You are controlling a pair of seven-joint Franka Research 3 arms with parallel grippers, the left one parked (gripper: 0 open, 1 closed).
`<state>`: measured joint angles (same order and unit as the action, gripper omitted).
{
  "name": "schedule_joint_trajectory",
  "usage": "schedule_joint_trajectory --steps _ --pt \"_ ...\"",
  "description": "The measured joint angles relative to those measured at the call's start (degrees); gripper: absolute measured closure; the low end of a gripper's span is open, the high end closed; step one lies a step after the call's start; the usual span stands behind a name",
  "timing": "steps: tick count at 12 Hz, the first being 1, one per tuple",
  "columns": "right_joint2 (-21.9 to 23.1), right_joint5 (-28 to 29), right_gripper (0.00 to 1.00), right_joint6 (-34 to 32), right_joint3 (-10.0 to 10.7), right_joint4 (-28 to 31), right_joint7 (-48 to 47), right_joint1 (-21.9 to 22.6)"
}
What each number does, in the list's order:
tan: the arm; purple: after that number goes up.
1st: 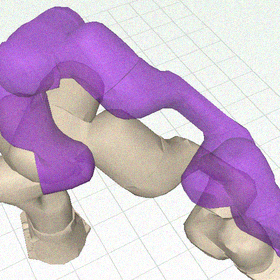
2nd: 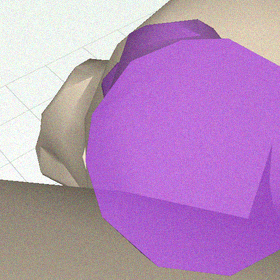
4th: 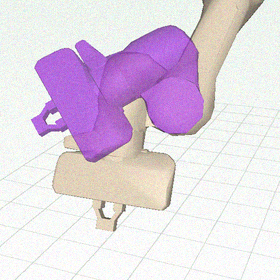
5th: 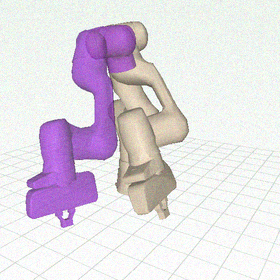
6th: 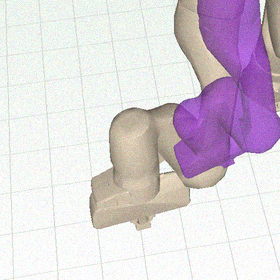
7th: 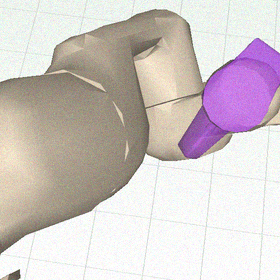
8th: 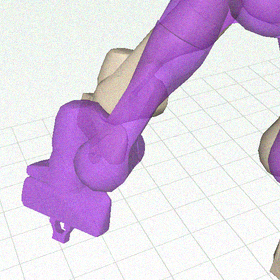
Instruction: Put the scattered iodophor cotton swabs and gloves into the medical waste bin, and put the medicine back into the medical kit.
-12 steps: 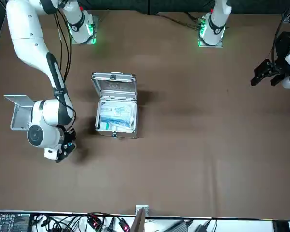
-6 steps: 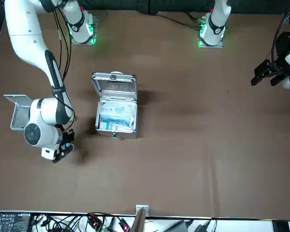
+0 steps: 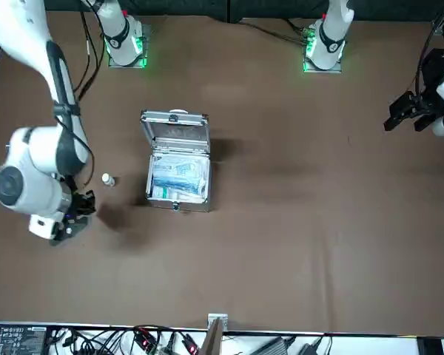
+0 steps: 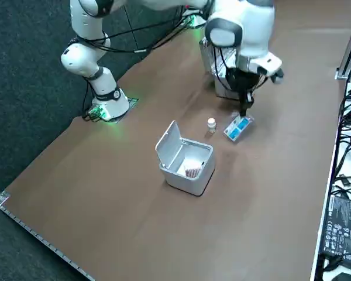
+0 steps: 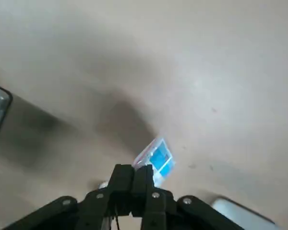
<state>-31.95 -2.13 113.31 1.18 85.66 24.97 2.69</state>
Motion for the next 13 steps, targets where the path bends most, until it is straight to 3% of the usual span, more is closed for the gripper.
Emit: schedule_joint_trajectory --steps 6,13 --pt "6.2 0.0 0.99 -6.2 0.4 -0.1 0.0 -6.6" --pt "8.8 0.0 0.99 -11.4 0.5 0.1 3.4 -15.5"
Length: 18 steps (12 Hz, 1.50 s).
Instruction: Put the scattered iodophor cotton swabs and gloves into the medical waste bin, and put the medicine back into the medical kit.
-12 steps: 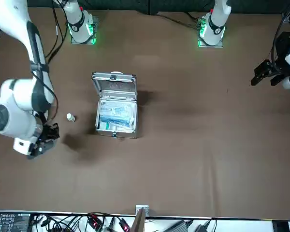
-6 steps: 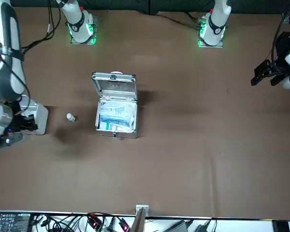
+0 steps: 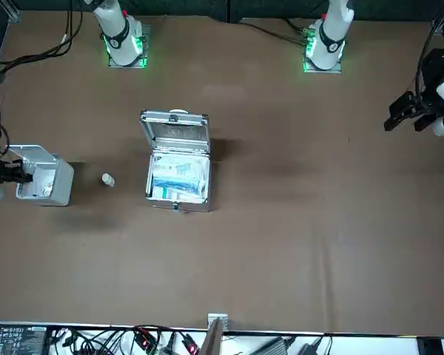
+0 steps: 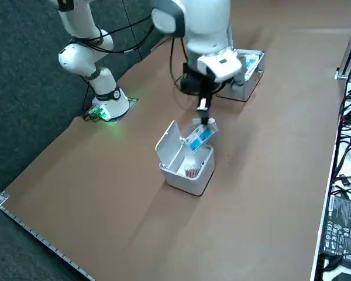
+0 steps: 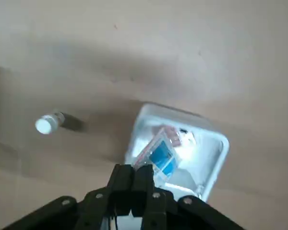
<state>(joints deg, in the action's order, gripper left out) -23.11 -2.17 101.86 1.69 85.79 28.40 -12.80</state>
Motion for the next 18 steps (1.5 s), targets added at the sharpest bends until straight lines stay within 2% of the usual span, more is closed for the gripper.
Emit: schedule_joint_trajectory --steps 2,3,4,8,10,12,15,18 --pt "-0.5 0.0 0.97 -0.2 0.0 0.8 1.1 -2.1" --pt "-1.1 0.0 0.92 -0.2 0.0 1.0 1.5 -2.6" --pt "-2.0 0.0 0.70 -0.2 0.0 1.1 2.2 -2.8" --pt "-1.9 0.0 0.24 -0.2 -0.6 0.9 3.3 -2.5" --pt "-1.7 0.2 0.01 -0.2 -1.5 0.8 3.3 -1.9" --pt "-1.8 0.6 0.00 -0.2 -2.5 0.8 1.1 0.5" --pt "-2.1 0.6 0.01 0.0 -3.0 2.2 -7.8 5.8" --pt "-1.5 0.6 0.01 5.6 -3.1 7.3 -15.9 9.1"
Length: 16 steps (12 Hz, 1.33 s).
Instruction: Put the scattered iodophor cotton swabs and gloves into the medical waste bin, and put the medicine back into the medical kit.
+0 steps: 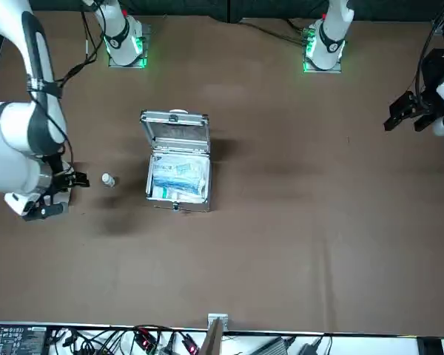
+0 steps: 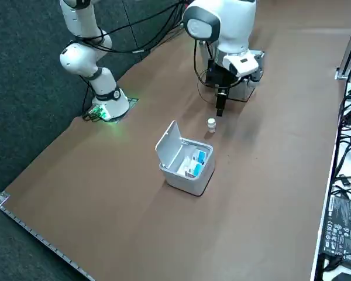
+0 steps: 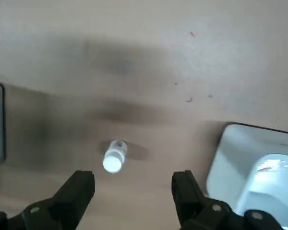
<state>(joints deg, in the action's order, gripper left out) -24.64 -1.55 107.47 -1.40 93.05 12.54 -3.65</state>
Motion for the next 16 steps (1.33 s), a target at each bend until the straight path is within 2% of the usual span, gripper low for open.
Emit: schedule_joint_trajectory --steps 4,5,12,15,16 --pt "3.5 0.0 0.01 10.0 0.0 10.2 -4.3 0.9" --pt "5.1 0.4 0.01 14.2 -0.2 14.5 -5.9 1.1" --pt "6.4 0.5 0.03 33.9 -0.4 29.5 -7.8 2.7" --pt "6.4 0.5 0.06 36.2 -0.4 31.7 -7.8 2.7" --pt "6.3 0.5 0.16 36.2 -0.4 31.7 -7.8 2.7"
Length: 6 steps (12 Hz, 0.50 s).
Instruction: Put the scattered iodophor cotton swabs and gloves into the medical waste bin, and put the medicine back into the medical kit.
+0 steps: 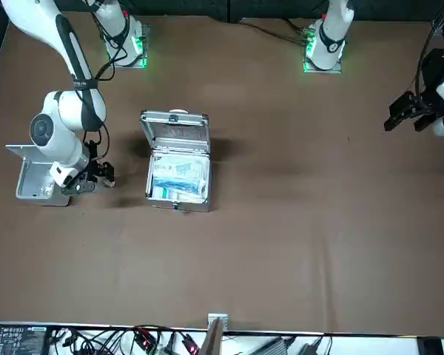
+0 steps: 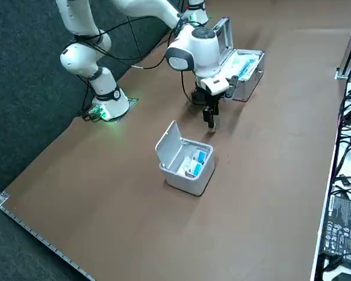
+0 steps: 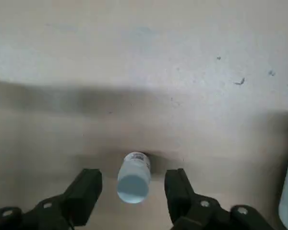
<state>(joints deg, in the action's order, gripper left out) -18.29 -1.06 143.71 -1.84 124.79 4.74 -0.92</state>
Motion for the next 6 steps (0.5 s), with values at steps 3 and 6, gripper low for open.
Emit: schedule_joint_trajectory --steps 3,6 --pt "-0.2 0.0 0.24 0.0 0.0 0.2 0.0 0.0" --pt "-0.4 0.0 0.30 0.0 0.0 0.5 0.0 0.0"
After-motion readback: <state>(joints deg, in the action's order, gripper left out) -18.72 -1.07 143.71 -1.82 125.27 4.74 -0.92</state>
